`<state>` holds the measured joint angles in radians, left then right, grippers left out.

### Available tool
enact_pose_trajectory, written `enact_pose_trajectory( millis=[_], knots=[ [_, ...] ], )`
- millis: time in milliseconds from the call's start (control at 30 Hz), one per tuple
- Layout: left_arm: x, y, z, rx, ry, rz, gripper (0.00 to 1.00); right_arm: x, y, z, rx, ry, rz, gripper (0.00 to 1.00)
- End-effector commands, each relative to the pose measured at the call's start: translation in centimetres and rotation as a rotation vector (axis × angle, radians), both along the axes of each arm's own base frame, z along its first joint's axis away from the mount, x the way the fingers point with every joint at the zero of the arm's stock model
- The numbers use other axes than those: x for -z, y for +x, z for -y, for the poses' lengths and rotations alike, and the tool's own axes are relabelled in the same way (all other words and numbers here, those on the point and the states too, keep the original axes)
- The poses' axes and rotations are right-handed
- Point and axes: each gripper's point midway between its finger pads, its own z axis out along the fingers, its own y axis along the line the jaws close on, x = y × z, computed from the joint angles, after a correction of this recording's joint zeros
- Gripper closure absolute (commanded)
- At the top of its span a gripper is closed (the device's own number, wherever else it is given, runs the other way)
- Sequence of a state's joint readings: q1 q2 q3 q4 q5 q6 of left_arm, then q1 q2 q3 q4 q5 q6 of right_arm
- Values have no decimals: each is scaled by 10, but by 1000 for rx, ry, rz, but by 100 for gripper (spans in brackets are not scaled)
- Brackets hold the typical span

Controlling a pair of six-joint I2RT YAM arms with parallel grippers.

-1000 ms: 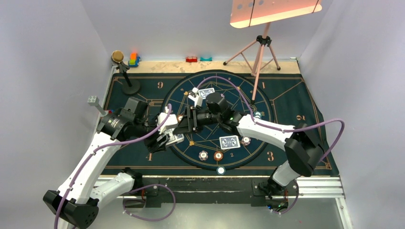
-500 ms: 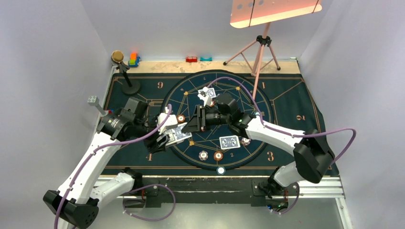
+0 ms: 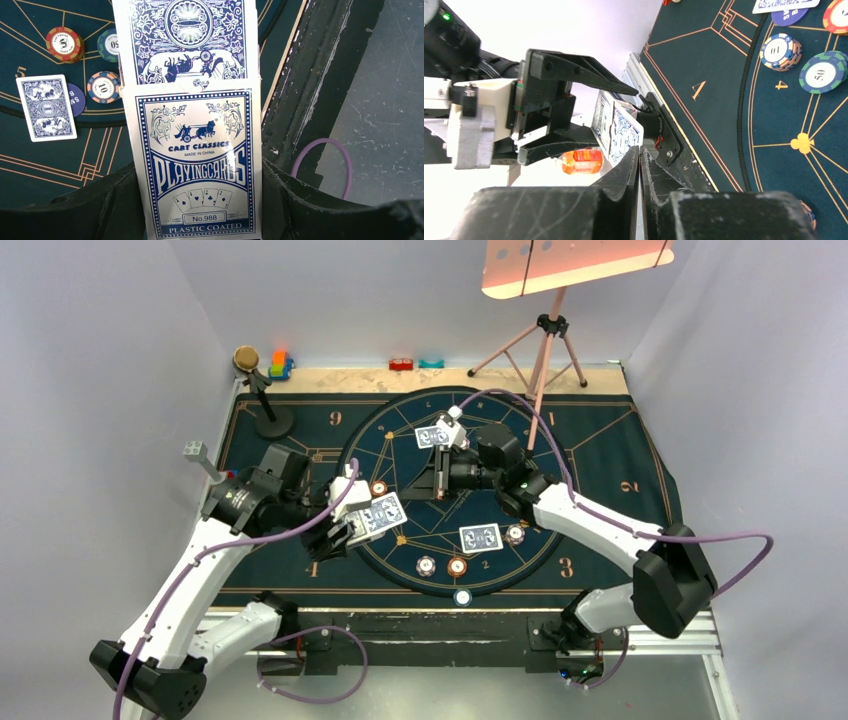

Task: Distribute texas hold em gaming equipment

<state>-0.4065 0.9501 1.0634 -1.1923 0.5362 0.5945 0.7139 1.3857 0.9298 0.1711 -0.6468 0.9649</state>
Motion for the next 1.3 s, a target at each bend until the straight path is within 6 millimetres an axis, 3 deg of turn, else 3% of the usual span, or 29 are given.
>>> enact_pose_trajectory(
  millis=[0, 67, 100, 167, 200, 267, 333, 433, 600, 767, 800, 833, 1033, 1267],
  knots=[
    [-15, 4, 7, 16, -49, 55, 100, -24, 0, 10, -9, 46, 38, 97],
    [-15, 5, 7, 17, -50, 58, 100, -25, 1, 12, -10, 50, 32, 100],
    [-15, 4, 7, 17, -50, 57, 100, -25, 1, 12, -11, 48, 31, 92],
    [-15, 4, 6, 16, -49, 57, 100, -21, 1, 12, -18, 30, 34, 55],
    [-15, 4, 6, 16, -49, 57, 100, -20, 1, 12, -17, 25, 33, 42],
    [-15, 3, 6, 16, -48, 59, 100, -22, 0, 9, -23, 45, 36, 27],
    [-15, 3, 6, 16, -47, 60, 100, -23, -7, -1, -53, 48, 44, 20],
    [-15, 4, 6, 15, -49, 59, 100, -18, -17, -19, -104, 27, 42, 17],
    [-16, 4, 7, 13, -51, 58, 100, -8, -26, -36, -147, 27, 14, 19],
    [-17, 4, 6, 15, -49, 60, 100, -6, -28, -32, -139, 22, 7, 45],
    [-16, 4, 6, 15, -48, 59, 100, -6, 11, -10, -32, 17, 9, 52],
    [-16, 4, 6, 15, -49, 60, 100, -7, -22, -27, -114, 14, 12, 58],
    [-17, 4, 7, 16, -52, 60, 100, -11, -18, -16, -85, 17, 19, 84],
    [-16, 2, 6, 17, -48, 56, 100, -18, -8, -5, -54, 14, 39, 86]
  ],
)
